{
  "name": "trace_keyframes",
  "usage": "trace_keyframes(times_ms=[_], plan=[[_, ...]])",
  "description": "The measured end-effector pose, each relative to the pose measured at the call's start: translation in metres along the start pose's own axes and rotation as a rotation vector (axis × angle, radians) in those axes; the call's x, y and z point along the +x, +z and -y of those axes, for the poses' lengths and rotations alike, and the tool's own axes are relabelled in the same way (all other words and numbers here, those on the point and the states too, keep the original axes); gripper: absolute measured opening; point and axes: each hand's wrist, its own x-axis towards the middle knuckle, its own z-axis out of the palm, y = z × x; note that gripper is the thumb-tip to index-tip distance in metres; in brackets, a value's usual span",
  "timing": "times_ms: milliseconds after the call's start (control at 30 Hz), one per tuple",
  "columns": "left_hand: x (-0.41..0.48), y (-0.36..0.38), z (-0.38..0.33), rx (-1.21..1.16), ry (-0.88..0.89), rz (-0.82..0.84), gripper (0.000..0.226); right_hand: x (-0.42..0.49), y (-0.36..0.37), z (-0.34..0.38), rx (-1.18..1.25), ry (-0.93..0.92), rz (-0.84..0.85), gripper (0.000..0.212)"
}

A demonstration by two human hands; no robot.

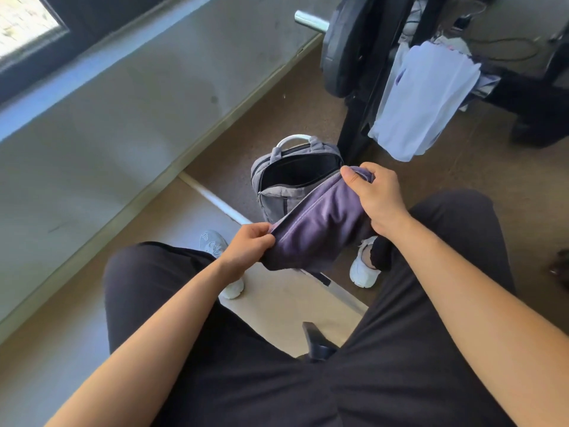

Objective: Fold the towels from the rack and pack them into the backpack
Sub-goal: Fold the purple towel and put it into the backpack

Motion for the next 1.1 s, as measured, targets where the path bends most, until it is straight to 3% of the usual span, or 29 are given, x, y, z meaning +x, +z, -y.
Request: trace_keyframes(times_ms=[200, 433, 567, 633, 767, 833, 1033, 1100], plan=[[0.002, -0.001, 0.002, -0.074, 0.133, 0.214, 0.032, 0.001, -0.009, 0.009, 0.247, 0.161, -0.027, 0.019], [0.001, 0.004, -0.003, -0.182, 0.246, 0.077, 0.024, 0.001, -0.014, 0.012, 0.415, 0.234, -0.005, 0.018], [0.001, 0.003, -0.008, -0.201, 0.214, 0.047, 0.044, 0.002, -0.018, 0.011, 0.429, 0.246, -0.002, 0.021], [0.001, 0.003, -0.008, -0.167, 0.178, 0.093, 0.046, 0.002, -0.018, 0.011, 0.434, 0.251, 0.006, 0.020], [0.003, 0.006, -0.003, -0.081, 0.122, 0.186, 0.018, 0.001, -0.017, 0.012, 0.430, 0.267, 0.017, 0.020], [0.005, 0.005, 0.000, 0.015, 0.144, 0.193, 0.021, 0.000, -0.017, 0.012, 0.435, 0.269, 0.018, 0.019], [0.007, 0.001, 0.001, 0.222, 0.255, 0.093, 0.021, 0.001, -0.019, 0.014, 0.433, 0.269, 0.004, 0.019], [0.008, -0.002, -0.002, 0.255, 0.293, 0.013, 0.017, 0.001, -0.021, 0.014, 0.318, 0.258, -0.030, 0.022]])
